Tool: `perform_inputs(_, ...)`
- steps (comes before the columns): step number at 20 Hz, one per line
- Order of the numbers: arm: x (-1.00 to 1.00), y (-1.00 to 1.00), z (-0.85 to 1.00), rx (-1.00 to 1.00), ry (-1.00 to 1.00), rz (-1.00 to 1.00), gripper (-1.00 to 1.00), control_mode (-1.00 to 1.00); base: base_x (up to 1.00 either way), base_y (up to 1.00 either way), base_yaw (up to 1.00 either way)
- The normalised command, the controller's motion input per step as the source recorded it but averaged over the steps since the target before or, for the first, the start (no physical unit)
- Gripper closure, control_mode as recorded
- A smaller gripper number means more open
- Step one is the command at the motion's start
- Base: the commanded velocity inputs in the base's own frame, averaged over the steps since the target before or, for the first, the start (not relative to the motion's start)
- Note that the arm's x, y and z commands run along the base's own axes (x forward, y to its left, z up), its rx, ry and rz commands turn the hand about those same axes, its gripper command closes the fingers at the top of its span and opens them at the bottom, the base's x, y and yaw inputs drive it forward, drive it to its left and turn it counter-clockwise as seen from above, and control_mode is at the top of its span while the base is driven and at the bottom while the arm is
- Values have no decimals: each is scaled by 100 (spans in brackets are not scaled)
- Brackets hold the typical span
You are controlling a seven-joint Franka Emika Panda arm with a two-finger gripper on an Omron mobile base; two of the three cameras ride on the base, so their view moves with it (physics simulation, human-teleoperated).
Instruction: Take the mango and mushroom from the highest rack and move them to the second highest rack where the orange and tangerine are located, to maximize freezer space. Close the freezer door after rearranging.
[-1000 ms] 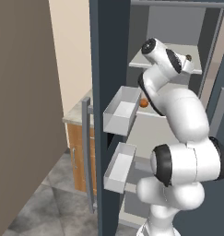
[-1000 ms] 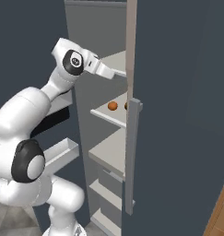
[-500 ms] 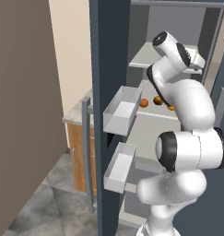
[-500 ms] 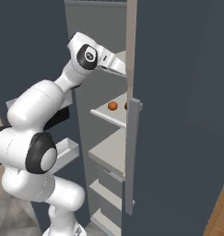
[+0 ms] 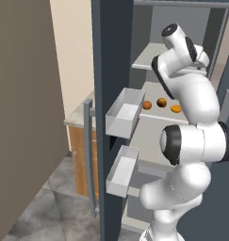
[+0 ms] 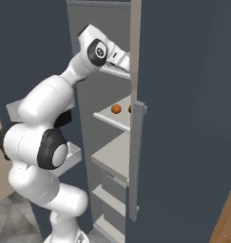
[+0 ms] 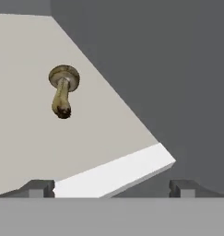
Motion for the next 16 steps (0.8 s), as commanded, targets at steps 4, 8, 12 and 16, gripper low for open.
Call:
perform_inputs(4,22,-8,5,20,-9,5,-100,-100,0,0,0)
perform_inputs(8,26,-21,0,11,0,3,-100,-100,0,0,0)
perform_inputs(12,27,-23,0,5,0,2,-100,-100,0,0,0)
perform_inputs(16,27,-20,0,2,4,2,-100,-100,0,0,0)
